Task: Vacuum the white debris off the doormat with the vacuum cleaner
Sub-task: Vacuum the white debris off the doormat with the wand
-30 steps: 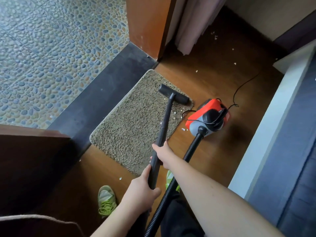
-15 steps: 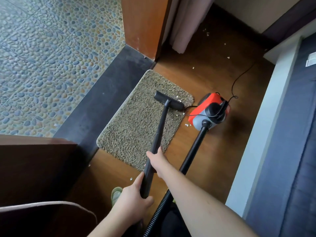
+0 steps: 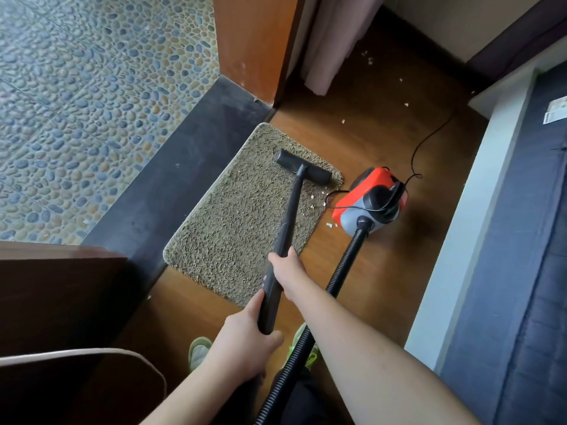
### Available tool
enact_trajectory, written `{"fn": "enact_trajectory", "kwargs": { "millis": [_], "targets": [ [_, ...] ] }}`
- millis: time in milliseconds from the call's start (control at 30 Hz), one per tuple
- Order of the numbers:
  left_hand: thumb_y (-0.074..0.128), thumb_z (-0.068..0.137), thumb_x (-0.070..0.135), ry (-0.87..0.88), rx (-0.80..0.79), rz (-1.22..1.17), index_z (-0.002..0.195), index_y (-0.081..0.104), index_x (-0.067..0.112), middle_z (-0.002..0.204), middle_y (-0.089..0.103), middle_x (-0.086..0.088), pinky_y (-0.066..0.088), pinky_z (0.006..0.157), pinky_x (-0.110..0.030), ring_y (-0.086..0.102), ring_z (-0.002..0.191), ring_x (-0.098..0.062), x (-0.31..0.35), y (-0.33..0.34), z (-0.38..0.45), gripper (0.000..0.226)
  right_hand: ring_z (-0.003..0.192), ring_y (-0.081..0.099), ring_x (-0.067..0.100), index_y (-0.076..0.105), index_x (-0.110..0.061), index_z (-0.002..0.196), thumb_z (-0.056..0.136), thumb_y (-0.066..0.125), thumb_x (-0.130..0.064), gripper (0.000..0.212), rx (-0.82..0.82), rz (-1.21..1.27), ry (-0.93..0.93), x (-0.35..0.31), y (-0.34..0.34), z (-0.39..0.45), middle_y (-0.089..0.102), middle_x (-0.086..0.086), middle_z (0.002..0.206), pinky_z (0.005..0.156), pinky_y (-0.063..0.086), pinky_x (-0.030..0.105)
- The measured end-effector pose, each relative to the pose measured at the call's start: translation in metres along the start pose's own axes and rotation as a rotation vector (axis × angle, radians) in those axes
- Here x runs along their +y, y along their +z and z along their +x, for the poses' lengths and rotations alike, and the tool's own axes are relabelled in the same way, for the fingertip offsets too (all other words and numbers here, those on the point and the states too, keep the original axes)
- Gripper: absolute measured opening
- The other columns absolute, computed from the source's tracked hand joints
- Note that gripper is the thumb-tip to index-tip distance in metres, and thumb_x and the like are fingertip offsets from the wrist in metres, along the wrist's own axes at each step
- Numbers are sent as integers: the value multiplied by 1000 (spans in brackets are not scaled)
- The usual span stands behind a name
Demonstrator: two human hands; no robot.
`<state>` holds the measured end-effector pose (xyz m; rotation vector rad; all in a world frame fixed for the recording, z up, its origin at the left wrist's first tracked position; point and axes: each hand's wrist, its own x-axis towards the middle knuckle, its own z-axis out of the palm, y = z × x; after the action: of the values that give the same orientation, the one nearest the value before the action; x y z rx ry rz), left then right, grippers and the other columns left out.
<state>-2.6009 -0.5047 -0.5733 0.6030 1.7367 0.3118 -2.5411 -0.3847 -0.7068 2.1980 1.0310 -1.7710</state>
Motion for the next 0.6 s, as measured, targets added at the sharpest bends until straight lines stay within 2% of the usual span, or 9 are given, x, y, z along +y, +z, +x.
{"fn": "enact_trajectory", "kwargs": {
  "millis": [67,133,200,367,533,600],
  "targets": [
    [60,78,25,1,-19,-4,150,29,37,94,65,4,58,55,-27,68,53,-15,9,0,8,79,105,65,35,12,-33,155,90,57,-36,79,-4,44,5,-7,-5,6,59,13,126,88,57,52],
    [60,78,25,17,-26,18,149,30,33,94,66,1,60,59,-33,69,57,-20,18,0,17,78,105,65,36,22,-27,152,90,58,-34,72,4,62,0,-15,-12,11,59,14,124,89,56,52],
    [61,79,24,28,-28,37,149,31,32,94,66,1,60,60,-34,68,59,-22,26,0,25,77,105,65,36,28,-23,148,85,59,-38,71,3,74,2,-21,-18,19,59,15,124,90,56,51],
    [61,79,25,20,-55,42,151,24,39,93,67,1,59,54,-32,69,53,-20,32,2,33,83,106,65,37,30,-26,144,71,56,-46,81,4,77,20,-15,-21,48,58,16,128,90,54,55],
    [61,79,27,15,-46,82,154,20,36,100,66,-1,60,59,-33,66,53,-18,25,3,29,86,107,63,35,29,-23,147,89,56,-38,66,-15,77,22,-21,-23,13,57,16,128,91,55,50],
    [62,78,28,8,-42,93,155,19,36,101,65,0,60,59,-31,63,53,-14,18,3,25,88,108,62,33,23,-26,152,92,54,-37,68,-21,55,29,-18,-20,7,55,13,129,92,54,47]
  ]
}}
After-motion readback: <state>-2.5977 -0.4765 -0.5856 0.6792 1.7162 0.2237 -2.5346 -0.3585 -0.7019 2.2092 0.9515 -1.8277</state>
